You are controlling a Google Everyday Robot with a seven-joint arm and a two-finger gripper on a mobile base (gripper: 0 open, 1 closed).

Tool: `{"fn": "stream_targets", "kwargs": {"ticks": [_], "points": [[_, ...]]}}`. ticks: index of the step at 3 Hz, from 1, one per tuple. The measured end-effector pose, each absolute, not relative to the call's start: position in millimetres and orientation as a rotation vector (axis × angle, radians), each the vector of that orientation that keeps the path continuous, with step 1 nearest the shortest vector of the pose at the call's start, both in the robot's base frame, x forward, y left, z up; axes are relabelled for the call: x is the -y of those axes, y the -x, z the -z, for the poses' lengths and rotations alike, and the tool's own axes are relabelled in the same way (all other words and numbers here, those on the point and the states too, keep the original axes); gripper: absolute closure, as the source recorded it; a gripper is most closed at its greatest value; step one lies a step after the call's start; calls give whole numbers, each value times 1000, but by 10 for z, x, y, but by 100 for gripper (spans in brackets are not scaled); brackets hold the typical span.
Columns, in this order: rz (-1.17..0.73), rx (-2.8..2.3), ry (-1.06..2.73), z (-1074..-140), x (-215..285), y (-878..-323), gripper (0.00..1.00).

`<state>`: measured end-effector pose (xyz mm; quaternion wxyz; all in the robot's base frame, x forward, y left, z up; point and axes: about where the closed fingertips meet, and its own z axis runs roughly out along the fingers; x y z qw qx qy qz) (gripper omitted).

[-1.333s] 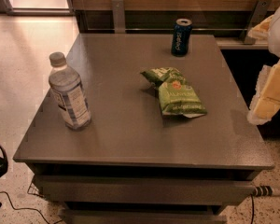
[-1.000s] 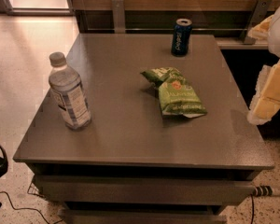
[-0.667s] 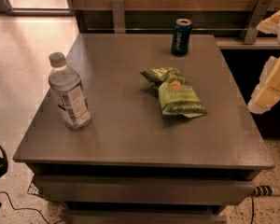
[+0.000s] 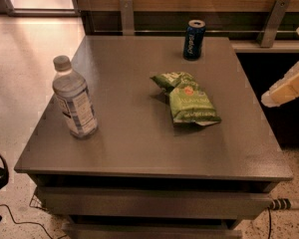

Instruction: Move pepsi can near blue plastic bottle

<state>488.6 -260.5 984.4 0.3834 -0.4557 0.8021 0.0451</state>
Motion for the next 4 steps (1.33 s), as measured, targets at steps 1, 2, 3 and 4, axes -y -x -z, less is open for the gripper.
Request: {"fn": "stream_targets", "kwargs": {"ticks": [1, 2, 3, 4], "points": [[-183, -1863, 1010, -9980, 2619, -5213, 0], [-233, -1754, 943, -10163, 2494, -5447, 0], [-239, -1745, 940, -10178, 2457, -5484, 0], [-241, -1734, 922, -10191, 2440, -5496, 0]]}}
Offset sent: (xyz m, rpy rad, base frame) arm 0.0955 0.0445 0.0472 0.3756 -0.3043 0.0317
